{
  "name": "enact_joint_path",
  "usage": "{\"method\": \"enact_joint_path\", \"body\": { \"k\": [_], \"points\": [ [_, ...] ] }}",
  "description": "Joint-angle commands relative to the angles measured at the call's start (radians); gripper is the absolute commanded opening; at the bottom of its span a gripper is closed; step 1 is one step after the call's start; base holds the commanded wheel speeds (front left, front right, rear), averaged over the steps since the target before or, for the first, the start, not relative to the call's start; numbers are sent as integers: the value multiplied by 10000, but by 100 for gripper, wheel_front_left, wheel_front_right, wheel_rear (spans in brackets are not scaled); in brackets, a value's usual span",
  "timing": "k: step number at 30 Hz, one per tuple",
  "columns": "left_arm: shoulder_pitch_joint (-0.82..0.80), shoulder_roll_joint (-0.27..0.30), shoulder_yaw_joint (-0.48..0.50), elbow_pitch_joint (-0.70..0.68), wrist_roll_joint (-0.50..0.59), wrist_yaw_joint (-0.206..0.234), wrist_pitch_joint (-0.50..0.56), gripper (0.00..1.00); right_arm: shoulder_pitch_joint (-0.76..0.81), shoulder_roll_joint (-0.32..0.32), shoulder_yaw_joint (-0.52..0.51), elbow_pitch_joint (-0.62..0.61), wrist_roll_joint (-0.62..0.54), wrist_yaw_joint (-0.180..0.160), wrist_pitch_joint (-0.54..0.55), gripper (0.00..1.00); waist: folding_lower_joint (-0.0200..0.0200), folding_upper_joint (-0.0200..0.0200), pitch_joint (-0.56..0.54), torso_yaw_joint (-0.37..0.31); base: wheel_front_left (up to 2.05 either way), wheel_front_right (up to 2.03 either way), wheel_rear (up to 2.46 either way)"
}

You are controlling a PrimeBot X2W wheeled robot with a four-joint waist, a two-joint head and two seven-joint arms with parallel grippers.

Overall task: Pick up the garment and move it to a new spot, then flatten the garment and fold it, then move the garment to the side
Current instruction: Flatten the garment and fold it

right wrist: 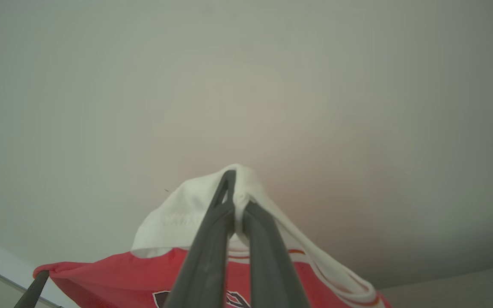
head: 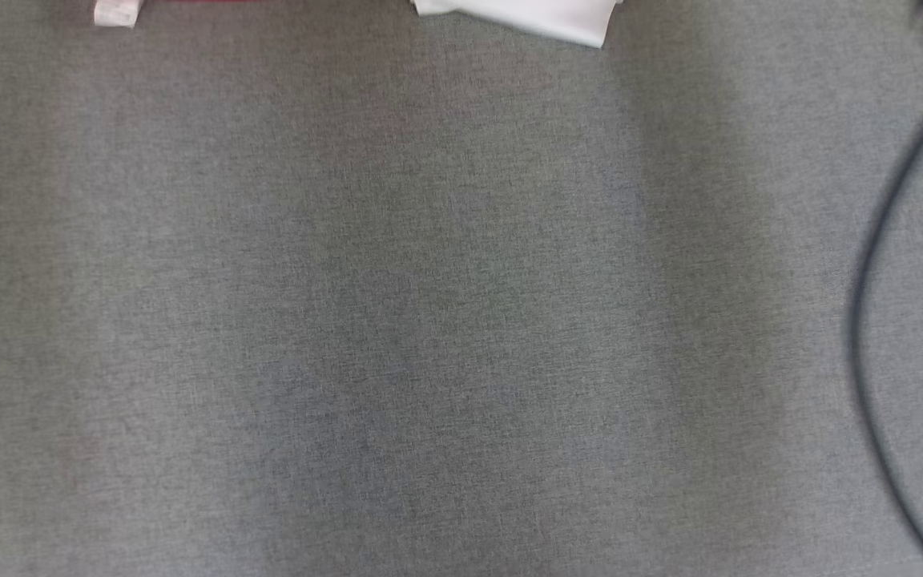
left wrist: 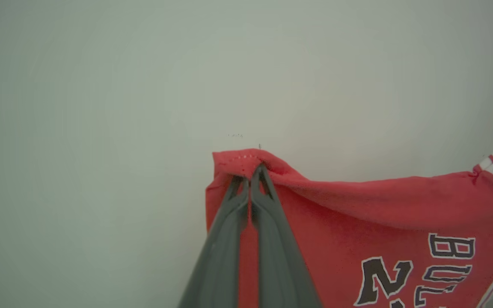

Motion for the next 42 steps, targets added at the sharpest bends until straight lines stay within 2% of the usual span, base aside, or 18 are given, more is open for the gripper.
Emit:
{"method": "enact_joint_path", "body": {
  "k": [1, 7, 10, 13, 17, 21, 26, 33, 42],
  "points": [
    [388, 175, -31, -175, -159, 16, -198, 0, 376, -71, 108, -239, 159, 4, -3, 0, -3, -2, -204, -39, 0, 0, 0],
    [3235, 497, 139, -1547, -1007, 54, -627, 0, 2909, -238, 681, -1741, 1201, 4, 25, 0, -3, -2, -1071, -156, 0, 0, 0],
    [4908, 633, 325, -2669, -1377, 331, -657, 0, 4348, -524, 902, -2649, 1664, 4, 32, 0, -3, -2, -1531, -155, 0, 0, 0],
    [6611, 795, 588, -3938, -1740, 752, -640, 0, 5772, -731, 1027, -3518, 2062, 4, -5, 0, -3, -2, -1869, -133, 0, 0, 0],
    [8850, 1088, 793, -5805, -1850, 1526, -676, 0, 7748, -1094, 1174, -4688, 2368, 4, -107, 0, -3, -2, -2157, -115, 0, 0, 0],
    [10951, 1101, 1126, -7426, -2165, 2274, -863, 0, 9493, -1337, 1239, -5751, 2510, 4, -196, 0, -3, -2, -2358, -122, 0, 0, 0],
    [13108, 767, 1357, -8917, -2512, 3013, -1136, 0, 11325, -1584, 1086, -6707, 2563, 4, -152, 0, -3, -2, -2599, -81, 0, 0, 0],
    [15194, 366, 1204, -9517, -2396, 3619, -1690, 0, 13524, -1747, 719, -7631, 2075, 4, 26, 0, -3, -2, -2995, -13, 0, 0, 0],
    [16762, -290, 1048, -9255, -2590, 3661, -2129, 0, 15547, -1398, 45, -8075, 1118, 4, 418, 0, -3, -2, -3325, 58, 0, 0, 0]
  ]
}}
